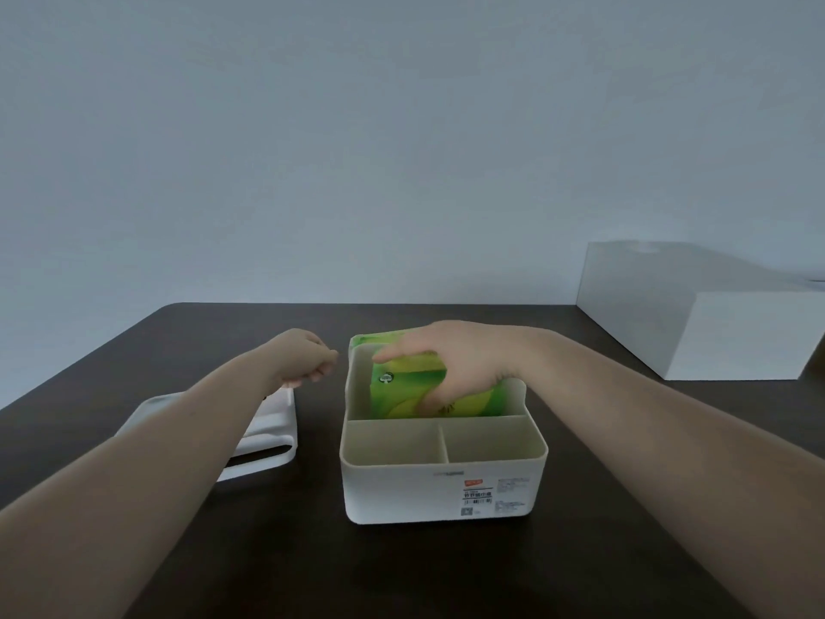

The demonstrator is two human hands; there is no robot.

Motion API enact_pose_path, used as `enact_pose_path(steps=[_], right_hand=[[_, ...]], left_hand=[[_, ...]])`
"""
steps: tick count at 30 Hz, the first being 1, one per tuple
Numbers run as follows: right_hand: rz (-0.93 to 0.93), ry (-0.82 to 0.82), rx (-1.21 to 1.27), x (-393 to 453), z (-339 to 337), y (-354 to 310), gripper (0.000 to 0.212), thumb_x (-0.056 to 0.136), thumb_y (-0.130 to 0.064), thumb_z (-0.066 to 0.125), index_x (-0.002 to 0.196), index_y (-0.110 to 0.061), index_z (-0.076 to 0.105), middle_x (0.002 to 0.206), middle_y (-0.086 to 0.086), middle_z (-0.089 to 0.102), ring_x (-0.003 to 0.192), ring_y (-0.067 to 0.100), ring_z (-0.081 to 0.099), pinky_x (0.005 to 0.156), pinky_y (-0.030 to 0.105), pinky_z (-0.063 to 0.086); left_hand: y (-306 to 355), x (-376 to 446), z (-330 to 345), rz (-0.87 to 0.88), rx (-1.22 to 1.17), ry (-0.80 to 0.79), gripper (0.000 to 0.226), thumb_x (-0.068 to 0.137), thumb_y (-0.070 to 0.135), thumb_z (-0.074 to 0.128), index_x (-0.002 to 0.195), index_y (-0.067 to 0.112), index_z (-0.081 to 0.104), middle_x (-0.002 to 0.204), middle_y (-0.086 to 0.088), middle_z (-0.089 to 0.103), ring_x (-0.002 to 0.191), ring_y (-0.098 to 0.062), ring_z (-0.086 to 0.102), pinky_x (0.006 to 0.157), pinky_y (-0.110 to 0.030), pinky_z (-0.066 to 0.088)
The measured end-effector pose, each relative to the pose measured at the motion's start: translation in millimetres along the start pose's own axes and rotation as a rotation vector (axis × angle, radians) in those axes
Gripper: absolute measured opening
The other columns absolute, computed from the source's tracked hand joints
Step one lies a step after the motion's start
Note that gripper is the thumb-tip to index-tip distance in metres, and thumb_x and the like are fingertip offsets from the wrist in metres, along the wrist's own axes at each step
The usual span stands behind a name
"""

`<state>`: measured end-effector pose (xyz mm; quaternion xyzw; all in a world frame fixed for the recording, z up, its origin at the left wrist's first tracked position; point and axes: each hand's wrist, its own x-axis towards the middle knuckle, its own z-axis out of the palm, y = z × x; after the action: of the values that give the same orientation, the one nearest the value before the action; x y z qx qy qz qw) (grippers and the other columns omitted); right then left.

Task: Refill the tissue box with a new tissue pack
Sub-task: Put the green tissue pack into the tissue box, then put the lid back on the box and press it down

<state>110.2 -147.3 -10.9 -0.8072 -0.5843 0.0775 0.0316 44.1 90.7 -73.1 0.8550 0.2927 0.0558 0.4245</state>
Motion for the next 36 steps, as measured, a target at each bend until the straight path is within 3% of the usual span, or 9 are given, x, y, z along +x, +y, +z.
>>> enact_pose_path(steps=[4, 7, 10, 12, 15, 21, 25, 30, 36], right_hand=[[0.046, 0.033, 0.045, -5.9, 0.7, -6.9, 0.061, 0.083, -0.042, 0.068, 0.140, -0.039, 0.045, 0.149, -0.012, 0.043, 0.137, 0.012, 0.037, 0.111, 0.035, 0.033], [0.095, 0.213, 0.198, -4.2, -8.7, -19.4, 0.037, 0.093, -0.038, 0.056, 0.128, -0.027, 0.061, 0.135, -0.009, 0.058, 0.125, 0.010, 0.050, 0.098, 0.024, 0.036], [0.117, 0.409, 0.222, 11.2, -14.1, -42.1, 0.026, 0.095, -0.029, 0.053, 0.109, -0.018, 0.071, 0.115, -0.004, 0.070, 0.110, 0.015, 0.061, 0.097, 0.033, 0.047], [0.119, 0.480, 0.254, 25.7, -13.1, -61.6, 0.024, 0.093, -0.027, 0.053, 0.101, -0.016, 0.073, 0.105, -0.004, 0.072, 0.102, 0.017, 0.063, 0.095, 0.035, 0.049], [0.112, 0.442, 0.379, 45.4, -8.8, -93.7, 0.022, 0.092, -0.024, 0.054, 0.102, -0.015, 0.072, 0.101, -0.005, 0.069, 0.101, 0.016, 0.063, 0.090, 0.029, 0.048], [0.229, 0.192, 0.399, 88.5, 9.9, -134.8, 0.035, 0.091, -0.023, 0.053, 0.122, -0.009, 0.064, 0.129, 0.004, 0.062, 0.119, 0.024, 0.058, 0.090, 0.030, 0.045], [0.368, -0.011, 0.308, 116.5, 24.6, -144.4, 0.038, 0.091, -0.021, 0.052, 0.124, -0.002, 0.059, 0.124, 0.014, 0.062, 0.103, 0.029, 0.064, 0.071, 0.030, 0.049], [0.455, -0.128, 0.266, 128.3, 35.0, -147.9, 0.052, 0.097, -0.024, 0.052, 0.143, -0.003, 0.041, 0.149, 0.015, 0.042, 0.126, 0.032, 0.053, 0.104, 0.038, 0.046], [0.574, -0.113, 0.527, 130.8, 36.2, -146.6, 0.057, 0.095, -0.022, 0.055, 0.147, -0.008, 0.035, 0.151, 0.019, 0.037, 0.118, 0.037, 0.058, 0.097, 0.043, 0.052]], left_hand=[[-8.0, -16.0, -20.8, 0.021, -0.002, 0.049, 0.016, 0.090, 0.022, 0.055, 0.084, 0.012, 0.066, 0.079, -0.004, 0.065, 0.070, -0.015, 0.054, 0.058, -0.023, 0.038], [-16.3, -31.5, -39.9, 0.037, -0.001, 0.096, 0.023, 0.090, 0.021, 0.054, 0.091, 0.003, 0.068, 0.080, -0.007, 0.064, 0.066, -0.018, 0.050, 0.055, -0.023, 0.036], [-31.8, -47.9, -57.6, 0.021, 0.036, 0.198, 0.020, 0.091, 0.020, 0.053, 0.092, 0.005, 0.066, 0.075, -0.005, 0.057, 0.063, -0.017, 0.045, 0.055, -0.023, 0.036], [-48.4, -55.9, -70.0, -0.012, 0.054, 0.268, 0.022, 0.090, 0.023, 0.053, 0.101, 0.008, 0.064, 0.090, -0.004, 0.058, 0.080, -0.021, 0.052, 0.067, -0.028, 0.044], [-76.6, -67.4, -87.3, -0.065, 0.112, 0.389, 0.023, 0.089, 0.025, 0.054, 0.107, 0.012, 0.061, 0.104, -0.004, 0.057, 0.094, -0.023, 0.053, 0.080, -0.036, 0.047], [-122.1, -83.3, -102.3, -0.217, 0.180, 0.430, 0.050, 0.092, 0.033, 0.051, 0.135, 0.008, 0.051, 0.138, -0.011, 0.056, 0.126, -0.030, 0.052, 0.100, -0.036, 0.041], [-136.4, -82.1, -101.8, -0.214, 0.152, 0.394, 0.045, 0.090, 0.035, 0.051, 0.124, 0.005, 0.058, 0.126, -0.012, 0.062, 0.114, -0.031, 0.060, 0.092, -0.038, 0.047], [-136.4, -76.9, -101.4, -0.207, 0.108, 0.357, 0.017, 0.089, 0.024, 0.049, 0.077, 0.012, 0.052, 0.086, -0.008, 0.052, 0.075, -0.025, 0.052, 0.076, -0.039, 0.052], [-129.7, -79.9, -101.8, -0.216, 0.025, 0.371, 0.032, 0.084, 0.015, 0.049, 0.055, 0.010, 0.036, 0.056, -0.004, 0.036, 0.058, -0.024, 0.040, 0.061, -0.031, 0.038]])
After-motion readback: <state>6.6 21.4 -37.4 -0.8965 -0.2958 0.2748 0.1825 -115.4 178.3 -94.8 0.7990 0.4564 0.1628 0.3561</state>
